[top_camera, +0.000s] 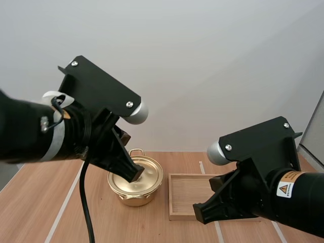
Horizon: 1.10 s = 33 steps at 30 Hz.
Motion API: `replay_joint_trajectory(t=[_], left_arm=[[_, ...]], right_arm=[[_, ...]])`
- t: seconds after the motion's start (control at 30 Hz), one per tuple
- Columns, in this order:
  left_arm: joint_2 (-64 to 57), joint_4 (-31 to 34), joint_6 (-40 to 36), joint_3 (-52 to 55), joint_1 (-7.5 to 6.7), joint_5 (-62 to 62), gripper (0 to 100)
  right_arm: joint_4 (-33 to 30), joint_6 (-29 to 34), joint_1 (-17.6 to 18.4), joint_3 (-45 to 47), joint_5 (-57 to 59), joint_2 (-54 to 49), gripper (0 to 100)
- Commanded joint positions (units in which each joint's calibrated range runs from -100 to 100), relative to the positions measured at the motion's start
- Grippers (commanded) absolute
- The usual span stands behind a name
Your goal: Open the lid, put the grape in the pot, and close it
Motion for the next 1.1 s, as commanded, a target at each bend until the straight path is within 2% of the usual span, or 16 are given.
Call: replay_joint_trajectory(t=[0.0,0.13,0.33,0.53,0.77,1.07], left_arm=[[-5.7,0.18,-2.26,4.4,-0.02,-5.53,0],[-14.91,0.18,-2.63,13.33,-0.02,-12.78,0],[-27.3,0.29,-9.66,22.88,-0.02,-24.69,0],[-35.41,0.31,-16.38,27.85,-0.02,-38.77,0],[-38.94,2.39,-18.92,28.67,0.52,-40.46,0],[-38.94,2.53,-19.19,28.67,2.35,-44.86,0]], right_arm=[[-0.6,1.18,-0.22,0.12,-0.7,-1.01,0],[-0.84,2.61,-0.22,1.09,-4.27,-4.36,0],[-1.7,3.78,-0.22,4.87,-13.84,-11.35,0],[-1.83,3.78,-1.36,7.36,-22.52,-14.32,0],[-1.83,3.78,-5.03,7.52,-34.46,-20.29,0],[-1.92,3.78,-5.41,10.25,-38.08,-22.37,0]])
